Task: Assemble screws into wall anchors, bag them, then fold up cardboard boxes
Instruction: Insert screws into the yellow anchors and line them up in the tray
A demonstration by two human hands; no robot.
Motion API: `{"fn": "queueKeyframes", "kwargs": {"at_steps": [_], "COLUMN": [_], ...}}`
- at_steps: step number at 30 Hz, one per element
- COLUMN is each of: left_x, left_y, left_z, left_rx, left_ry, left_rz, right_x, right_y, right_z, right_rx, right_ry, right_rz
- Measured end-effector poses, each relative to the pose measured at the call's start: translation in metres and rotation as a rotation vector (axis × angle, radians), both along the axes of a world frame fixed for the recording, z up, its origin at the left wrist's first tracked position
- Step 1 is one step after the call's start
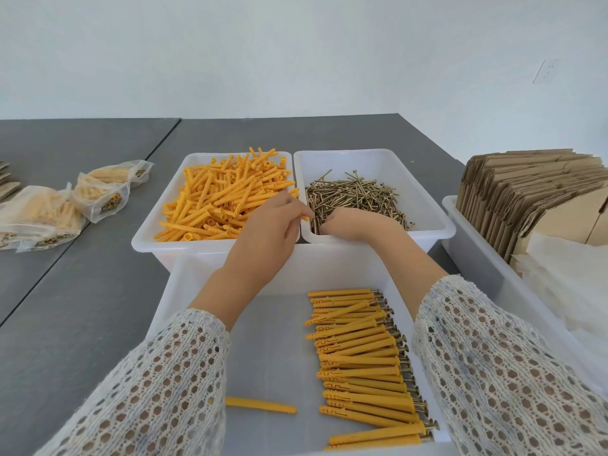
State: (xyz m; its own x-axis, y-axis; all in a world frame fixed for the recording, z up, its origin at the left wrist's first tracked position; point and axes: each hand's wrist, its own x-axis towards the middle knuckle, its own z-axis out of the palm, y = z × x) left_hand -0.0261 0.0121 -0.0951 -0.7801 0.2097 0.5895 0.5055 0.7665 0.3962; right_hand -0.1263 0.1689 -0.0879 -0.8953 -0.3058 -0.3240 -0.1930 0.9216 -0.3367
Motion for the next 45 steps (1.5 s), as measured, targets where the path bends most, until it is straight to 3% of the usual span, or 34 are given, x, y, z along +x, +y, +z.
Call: {"fn": "queueKeyframes", "kwargs": {"at_steps": [5, 11, 22, 34, 37, 39, 42, 45], "left_x": [0.001, 0.004, 0.005, 0.001, -0.002, -0.002, -0.004, -0.005], "left_y": [0.001, 0.005, 0.005, -0.007, -0.003, 0.001, 0.002, 0.002], "left_z": [-0.002, -0.005, -0.004, 0.008, 0.005, 0.002, 0.003, 0.007], "left_rx": [-0.033, -0.174, -0.158, 0.319, 0.429, 0.412, 0.243, 0.197], "left_ry": [0.065, 0.215, 0.134, 0.167, 0.076, -0.017, -0.059, -0.095], "left_rz": [-0.007, 0.017, 0.083, 0.129, 0.159, 0.137, 0.169, 0.205], "right_x": [0.003, 0.012, 0.023, 0.026, 0.028, 0.029, 0.03, 0.032], "right_y": [-0.001, 0.009, 0.012, 0.013, 0.013, 0.012, 0.006, -0.004], "right_z": [-0.004, -0.005, -0.004, -0.002, 0.001, 0.004, 0.008, 0.01], "right_rx": [0.031, -0.206, -0.419, -0.533, -0.657, -0.865, -1.179, -1.316], "right_ry": [0.057, 0.355, 0.617, 0.521, 0.519, 0.493, 0.393, 0.325], "right_rz": [-0.098, -0.182, -0.309, -0.251, -0.302, -0.365, -0.495, -0.56]}}
